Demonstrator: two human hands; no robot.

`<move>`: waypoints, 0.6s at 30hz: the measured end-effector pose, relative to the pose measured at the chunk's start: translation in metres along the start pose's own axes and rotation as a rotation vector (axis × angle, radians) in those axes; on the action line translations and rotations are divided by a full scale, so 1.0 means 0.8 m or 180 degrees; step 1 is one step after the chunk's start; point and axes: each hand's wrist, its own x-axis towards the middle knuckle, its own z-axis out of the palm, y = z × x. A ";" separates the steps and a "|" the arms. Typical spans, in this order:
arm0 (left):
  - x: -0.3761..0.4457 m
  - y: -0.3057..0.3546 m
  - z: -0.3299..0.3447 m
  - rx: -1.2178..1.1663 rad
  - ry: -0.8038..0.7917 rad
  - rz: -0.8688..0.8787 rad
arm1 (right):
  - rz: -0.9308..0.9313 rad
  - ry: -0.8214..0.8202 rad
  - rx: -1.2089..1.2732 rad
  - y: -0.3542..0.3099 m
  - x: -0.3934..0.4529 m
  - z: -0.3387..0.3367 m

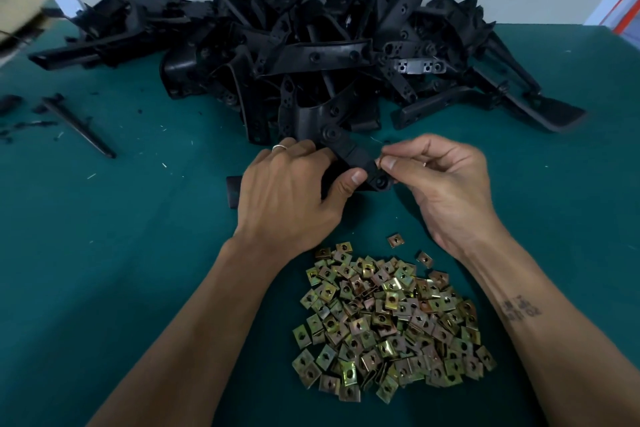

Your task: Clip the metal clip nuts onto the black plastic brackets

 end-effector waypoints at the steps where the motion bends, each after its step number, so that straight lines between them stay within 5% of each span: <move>1: 0.000 0.000 0.000 0.0001 -0.0004 0.0000 | -0.0045 -0.0022 -0.0058 0.000 0.000 -0.001; 14: 0.002 -0.001 -0.001 -0.0002 -0.0099 -0.0172 | 0.0056 -0.0362 0.0191 -0.002 -0.006 0.001; 18: 0.003 -0.002 -0.002 -0.0074 0.0028 -0.0286 | -0.0491 -0.0512 -0.1199 0.000 -0.011 0.001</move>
